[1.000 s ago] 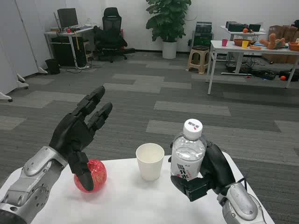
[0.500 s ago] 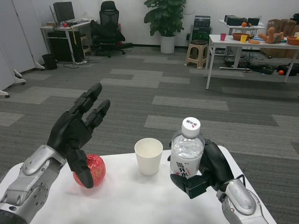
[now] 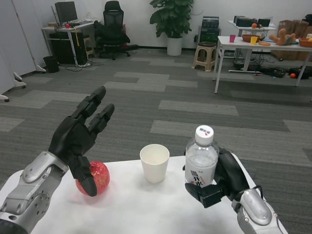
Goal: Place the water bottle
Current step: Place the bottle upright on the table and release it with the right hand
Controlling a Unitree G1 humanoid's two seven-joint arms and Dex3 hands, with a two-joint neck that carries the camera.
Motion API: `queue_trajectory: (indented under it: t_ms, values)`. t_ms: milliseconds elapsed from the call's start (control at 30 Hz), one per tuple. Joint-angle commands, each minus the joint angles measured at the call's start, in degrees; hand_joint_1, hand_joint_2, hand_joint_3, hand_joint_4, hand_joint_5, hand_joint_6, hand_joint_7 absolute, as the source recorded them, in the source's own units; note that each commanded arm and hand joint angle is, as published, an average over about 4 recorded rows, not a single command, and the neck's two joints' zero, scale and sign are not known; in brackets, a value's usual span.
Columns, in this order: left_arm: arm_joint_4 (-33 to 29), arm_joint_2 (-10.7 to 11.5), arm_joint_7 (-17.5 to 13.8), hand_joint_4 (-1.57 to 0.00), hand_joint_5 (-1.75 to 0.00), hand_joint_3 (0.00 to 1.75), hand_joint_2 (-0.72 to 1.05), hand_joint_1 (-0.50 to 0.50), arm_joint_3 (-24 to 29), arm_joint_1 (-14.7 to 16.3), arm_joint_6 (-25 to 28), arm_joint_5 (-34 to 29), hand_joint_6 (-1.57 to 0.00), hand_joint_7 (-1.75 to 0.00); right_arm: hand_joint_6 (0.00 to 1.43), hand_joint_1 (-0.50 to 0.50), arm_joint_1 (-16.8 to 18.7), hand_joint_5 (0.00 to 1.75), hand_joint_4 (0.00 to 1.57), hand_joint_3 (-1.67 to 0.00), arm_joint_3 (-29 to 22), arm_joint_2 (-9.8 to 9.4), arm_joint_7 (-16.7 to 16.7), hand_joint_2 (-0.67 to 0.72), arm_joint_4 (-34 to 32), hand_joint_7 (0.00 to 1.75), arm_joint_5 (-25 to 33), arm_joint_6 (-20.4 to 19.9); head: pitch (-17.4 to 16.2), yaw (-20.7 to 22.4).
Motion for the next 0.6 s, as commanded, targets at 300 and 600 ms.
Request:
queue_trajectory:
  t_ms: [300, 600]
  values:
    - [-0.3, 0.2, 0.1, 0.0, 0.0, 0.09, -0.46, -0.5, 0.5, 0.7, 0.3, 0.4, 0.0, 0.0, 0.57, 0.42, -0.1, 1.45, 1.0, -1.59, -0.5, 0.43, 1.7, -0.16, 11.3, 1.54, -0.1, -10.0, -0.6, -0.8]
    - [-0.1, 0.2, 0.1, 0.0, 0.0, 0.09, -0.46, -0.5, 0.5, 0.4, 0.3, 0.8, 0.0, 0.0, 0.63, 0.42, -1.1, 1.45, 1.01, -1.59, -0.1, 0.78, 1.7, -0.16, 23.5, 1.54, -0.6, -21.6, -1.1, -1.6]
